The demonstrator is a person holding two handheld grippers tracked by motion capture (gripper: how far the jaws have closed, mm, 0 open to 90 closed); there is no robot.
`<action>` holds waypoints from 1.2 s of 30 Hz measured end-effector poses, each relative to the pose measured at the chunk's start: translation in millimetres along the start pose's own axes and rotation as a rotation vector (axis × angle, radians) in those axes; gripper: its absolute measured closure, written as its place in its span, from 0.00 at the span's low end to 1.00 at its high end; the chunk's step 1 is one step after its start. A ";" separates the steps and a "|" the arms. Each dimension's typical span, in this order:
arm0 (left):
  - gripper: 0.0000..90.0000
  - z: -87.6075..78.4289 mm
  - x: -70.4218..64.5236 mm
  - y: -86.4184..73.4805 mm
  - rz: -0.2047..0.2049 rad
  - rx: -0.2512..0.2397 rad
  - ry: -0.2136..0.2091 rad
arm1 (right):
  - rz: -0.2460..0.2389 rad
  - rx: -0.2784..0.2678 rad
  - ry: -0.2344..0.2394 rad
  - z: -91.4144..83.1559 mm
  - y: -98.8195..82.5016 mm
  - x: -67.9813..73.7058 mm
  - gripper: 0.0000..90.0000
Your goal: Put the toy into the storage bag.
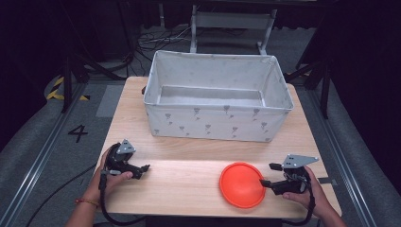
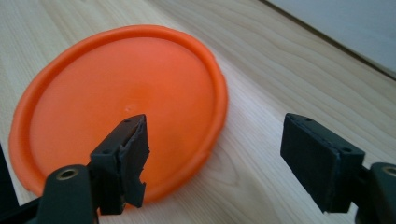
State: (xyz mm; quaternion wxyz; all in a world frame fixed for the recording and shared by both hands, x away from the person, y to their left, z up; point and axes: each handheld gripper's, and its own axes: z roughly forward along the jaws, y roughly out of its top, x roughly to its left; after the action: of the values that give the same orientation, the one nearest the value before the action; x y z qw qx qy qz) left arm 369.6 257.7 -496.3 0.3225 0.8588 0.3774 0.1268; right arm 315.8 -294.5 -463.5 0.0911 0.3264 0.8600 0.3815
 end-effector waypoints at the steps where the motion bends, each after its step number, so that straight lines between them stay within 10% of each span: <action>1: 0.00 0.0 -0.1 0.0 -0.001 0.000 0.000 | -0.015 0.021 0.015 7.9 4.5 3.5 0.25; 14: 0.00 -0.2 0.2 -0.2 0.002 0.000 -0.002 | -0.061 0.134 0.009 51.6 15.5 9.4 0.16; 20: 0.00 -0.4 0.1 -0.5 0.001 0.000 -0.001 | -0.077 0.118 0.038 54.4 19.6 15.0 0.28; 26: 0.00 -0.4 0.2 -0.4 0.001 0.000 -0.001 | 0.029 0.080 0.045 50.7 20.5 0.0 0.64; 36: 0.00 -0.5 0.1 -0.5 0.001 0.000 0.001 | 0.093 0.086 0.131 53.3 32.0 -16.6 0.82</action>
State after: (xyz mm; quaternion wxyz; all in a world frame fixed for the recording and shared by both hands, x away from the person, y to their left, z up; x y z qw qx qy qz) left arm 369.2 258.3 -496.3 0.3224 0.8589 0.3769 0.1276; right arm 365.9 -257.3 -479.0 0.0027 0.3440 0.8635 0.3688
